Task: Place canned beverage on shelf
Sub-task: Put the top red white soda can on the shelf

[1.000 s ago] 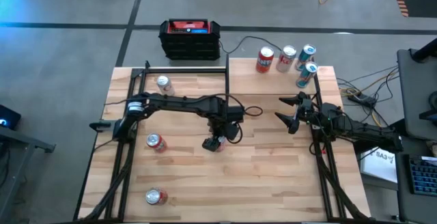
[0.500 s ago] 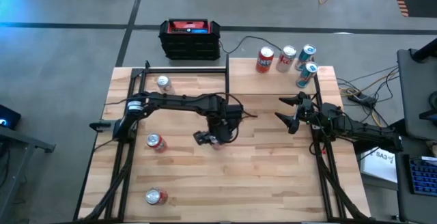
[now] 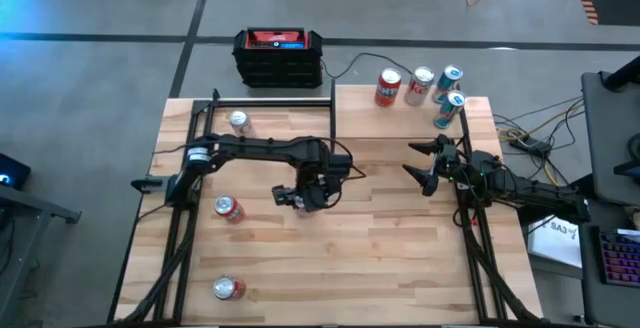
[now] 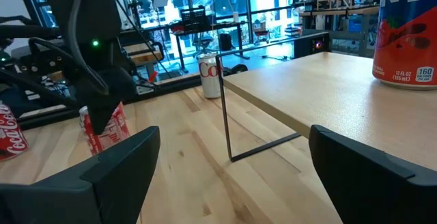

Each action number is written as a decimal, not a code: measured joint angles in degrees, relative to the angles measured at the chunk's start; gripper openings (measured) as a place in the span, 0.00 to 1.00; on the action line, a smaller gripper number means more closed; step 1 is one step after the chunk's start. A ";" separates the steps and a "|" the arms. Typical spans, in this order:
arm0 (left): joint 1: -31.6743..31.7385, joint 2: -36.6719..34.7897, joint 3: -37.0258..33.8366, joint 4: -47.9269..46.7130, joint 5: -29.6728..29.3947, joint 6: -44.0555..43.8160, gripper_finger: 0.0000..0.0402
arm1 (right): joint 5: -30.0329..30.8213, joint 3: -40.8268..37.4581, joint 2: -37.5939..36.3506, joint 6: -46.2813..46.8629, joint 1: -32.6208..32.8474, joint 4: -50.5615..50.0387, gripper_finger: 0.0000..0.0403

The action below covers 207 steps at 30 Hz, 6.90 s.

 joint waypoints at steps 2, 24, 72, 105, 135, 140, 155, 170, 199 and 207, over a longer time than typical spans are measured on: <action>0.41 0.02 -0.02 -1.28 -1.38 2.66 0.70 | 0.01 0.01 0.00 0.00 0.00 0.00 0.89; 1.36 0.00 1.16 -0.62 -7.57 10.07 0.71 | 0.01 0.02 0.02 0.00 0.00 -0.02 0.89; 0.29 0.68 11.71 3.87 -8.42 -36.03 0.96 | -0.01 0.00 0.02 0.00 0.00 0.00 0.89; -22.55 0.26 -3.36 27.86 -84.84 -122.41 0.98 | 0.00 0.01 -0.01 0.00 -0.01 0.00 0.89; -24.50 1.52 -9.40 62.35 -90.42 -123.60 0.99 | 0.01 0.00 -0.02 0.00 -0.01 0.00 0.89; -25.04 1.53 -9.40 62.39 -93.90 -124.17 0.99 | 0.01 0.01 -0.02 0.00 -0.01 0.00 0.89; -29.85 6.41 -9.38 60.84 -105.43 -124.66 0.99 | 0.01 0.00 -0.03 0.00 -0.01 0.02 0.89; -32.58 8.09 -9.42 50.43 -106.55 -126.01 0.97 | 0.01 0.00 0.00 0.00 0.00 0.00 0.89; -29.96 6.99 -11.35 -3.33 -95.83 -199.10 0.94 | 0.01 0.02 0.04 0.00 -0.02 0.00 0.89; -30.10 7.02 -13.66 -4.45 -99.67 -201.84 0.91 | -0.01 0.01 0.02 0.00 0.00 0.00 0.89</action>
